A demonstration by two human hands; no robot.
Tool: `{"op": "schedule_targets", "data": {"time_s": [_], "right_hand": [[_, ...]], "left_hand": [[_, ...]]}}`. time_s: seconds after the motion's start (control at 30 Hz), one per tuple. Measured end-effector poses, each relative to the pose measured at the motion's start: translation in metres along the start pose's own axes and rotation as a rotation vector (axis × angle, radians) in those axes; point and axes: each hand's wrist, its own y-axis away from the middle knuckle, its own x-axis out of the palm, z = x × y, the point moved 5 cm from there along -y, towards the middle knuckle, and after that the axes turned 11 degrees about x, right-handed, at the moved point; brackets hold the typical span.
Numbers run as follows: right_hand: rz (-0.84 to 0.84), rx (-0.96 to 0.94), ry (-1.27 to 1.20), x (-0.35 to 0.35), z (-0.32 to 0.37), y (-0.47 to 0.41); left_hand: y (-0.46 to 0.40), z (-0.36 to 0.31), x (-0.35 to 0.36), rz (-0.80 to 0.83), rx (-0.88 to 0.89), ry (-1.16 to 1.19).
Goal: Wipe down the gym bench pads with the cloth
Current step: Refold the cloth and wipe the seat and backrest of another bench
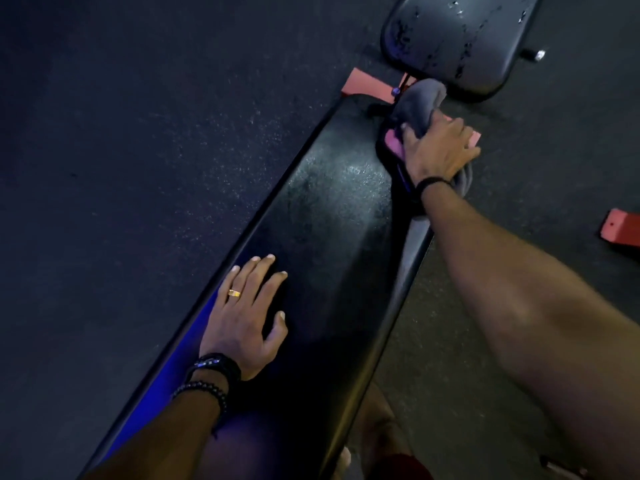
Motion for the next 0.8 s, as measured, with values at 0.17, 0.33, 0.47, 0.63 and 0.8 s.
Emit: {"op": "schedule_targets", "data": {"time_s": [0.17, 0.33, 0.47, 0.63, 0.8], "right_hand": [[0.025, -0.28, -0.092, -0.022, -0.068, 0.192], [0.066, -0.286, -0.161, -0.028, -0.107, 0.236], [-0.018, 0.026, -0.249, -0.012, -0.09, 0.107], [-0.073, 0.205, -0.434, -0.003, -0.088, 0.053], [-0.02, 0.094, -0.431, -0.014, -0.109, 0.179]], "left_hand": [[0.002, 0.0, -0.005, 0.036, -0.016, 0.033], [-0.029, -0.007, -0.03, 0.036, -0.009, -0.017], [-0.119, -0.006, -0.04, 0.033, 0.145, -0.118], [-0.15, 0.004, -0.007, 0.088, 0.123, -0.141], [-0.151, 0.005, -0.008, 0.069, 0.133, -0.105]]}}
